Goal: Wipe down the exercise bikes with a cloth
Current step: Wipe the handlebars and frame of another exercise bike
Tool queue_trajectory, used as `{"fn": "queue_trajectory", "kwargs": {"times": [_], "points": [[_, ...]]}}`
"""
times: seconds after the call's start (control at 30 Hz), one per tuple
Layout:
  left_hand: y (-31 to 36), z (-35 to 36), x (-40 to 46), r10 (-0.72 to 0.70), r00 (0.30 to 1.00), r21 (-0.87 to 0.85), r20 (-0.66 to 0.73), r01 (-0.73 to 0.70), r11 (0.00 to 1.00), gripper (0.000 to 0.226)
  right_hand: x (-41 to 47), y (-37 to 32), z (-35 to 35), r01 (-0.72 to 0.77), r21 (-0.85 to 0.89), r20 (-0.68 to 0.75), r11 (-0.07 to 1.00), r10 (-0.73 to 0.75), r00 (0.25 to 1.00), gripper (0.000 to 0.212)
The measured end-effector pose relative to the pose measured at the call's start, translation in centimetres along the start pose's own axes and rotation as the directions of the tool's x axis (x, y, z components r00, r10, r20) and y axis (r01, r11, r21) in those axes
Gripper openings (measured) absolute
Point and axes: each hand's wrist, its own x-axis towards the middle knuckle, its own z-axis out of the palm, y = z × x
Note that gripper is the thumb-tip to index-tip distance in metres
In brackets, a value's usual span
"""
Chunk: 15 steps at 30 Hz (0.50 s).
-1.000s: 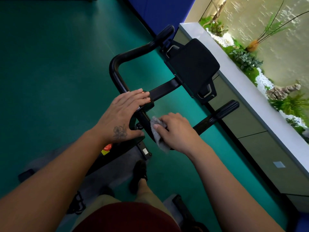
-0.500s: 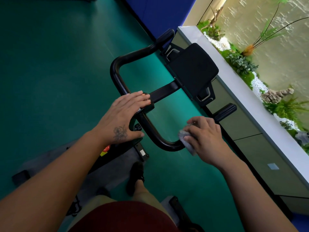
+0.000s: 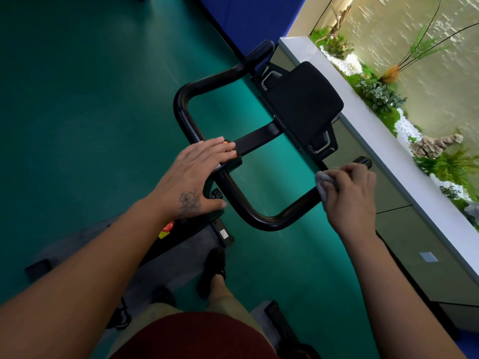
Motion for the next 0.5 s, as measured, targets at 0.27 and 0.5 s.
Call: {"fn": "queue_trajectory", "kwargs": {"times": [0.27, 0.5], "points": [[0.1, 0.3, 0.1, -0.001, 1.000, 0.013, -0.020, 0.001, 1.000, 0.105, -5.1, -3.5, 0.1, 0.081, 0.229, 0.077, 0.970, -0.100, 0.992, 0.018], [0.7, -0.1, 0.0, -0.025, 1.000, 0.005, 0.014, 0.025, 1.000, 0.103, -7.1, -6.6, 0.5, 0.211, 0.281, 0.215, 0.936, -0.276, 0.937, 0.019]]}}
